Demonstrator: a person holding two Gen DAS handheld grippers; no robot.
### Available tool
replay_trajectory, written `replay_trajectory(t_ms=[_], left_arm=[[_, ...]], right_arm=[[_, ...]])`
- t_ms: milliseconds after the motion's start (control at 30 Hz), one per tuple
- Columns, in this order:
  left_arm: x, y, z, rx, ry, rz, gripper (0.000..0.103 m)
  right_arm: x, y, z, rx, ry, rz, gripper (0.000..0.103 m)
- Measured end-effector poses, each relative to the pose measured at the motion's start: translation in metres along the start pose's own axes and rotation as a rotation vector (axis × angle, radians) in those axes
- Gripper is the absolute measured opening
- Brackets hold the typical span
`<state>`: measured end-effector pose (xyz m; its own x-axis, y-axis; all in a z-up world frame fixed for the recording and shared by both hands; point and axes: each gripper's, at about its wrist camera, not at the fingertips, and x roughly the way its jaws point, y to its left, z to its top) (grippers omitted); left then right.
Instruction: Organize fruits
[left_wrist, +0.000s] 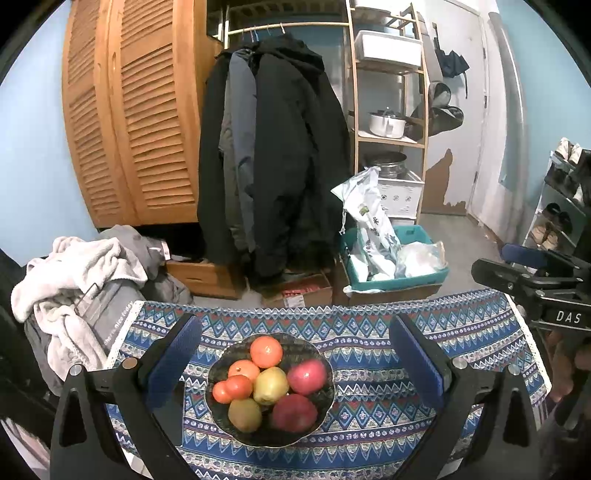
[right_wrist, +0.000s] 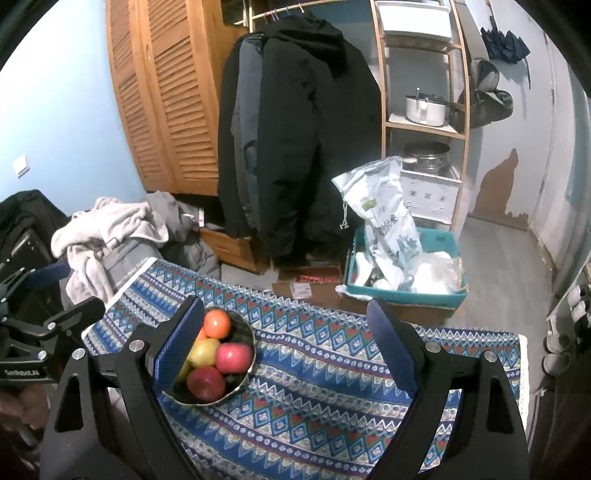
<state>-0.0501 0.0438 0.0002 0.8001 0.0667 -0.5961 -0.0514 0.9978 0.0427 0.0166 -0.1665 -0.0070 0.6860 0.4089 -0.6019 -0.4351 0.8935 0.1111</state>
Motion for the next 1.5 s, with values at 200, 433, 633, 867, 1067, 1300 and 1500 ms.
replay_trajectory(t_ms=[200,433,633,867,1067,1300,1500], left_arm=[[0.000,0.001,0.000,-0.004,0.004,0.002,0.102],[0.001,-0.001,-0.001,0.005,0.012,0.010,0.102],[0.002,-0.001,-0.001,-0.001,0.014,0.020,0.102],[0.002,-0.001,-0.002,0.003,0.017,0.028,0.102],[0.001,-0.001,-0.002,0.005,0.015,0.033,0.102],[0.001,-0.004,-0.002,0.015,0.022,0.042,0.102],[0.002,-0.006,-0.003,0.016,0.033,0.047,0.102]], right_arm=[[0.000,0.004,-0.001,-0.004,0.001,0.001,0.089],[0.000,0.006,-0.002,-0.012,0.003,0.003,0.089],[0.000,0.008,-0.001,-0.013,0.003,0.004,0.089],[-0.001,0.012,0.002,-0.020,0.009,0.007,0.089],[-0.001,0.015,0.003,-0.027,0.009,0.012,0.089],[0.001,0.015,0.001,-0.031,0.012,0.012,0.089],[0.001,0.015,0.001,-0.031,0.016,0.012,0.089]])
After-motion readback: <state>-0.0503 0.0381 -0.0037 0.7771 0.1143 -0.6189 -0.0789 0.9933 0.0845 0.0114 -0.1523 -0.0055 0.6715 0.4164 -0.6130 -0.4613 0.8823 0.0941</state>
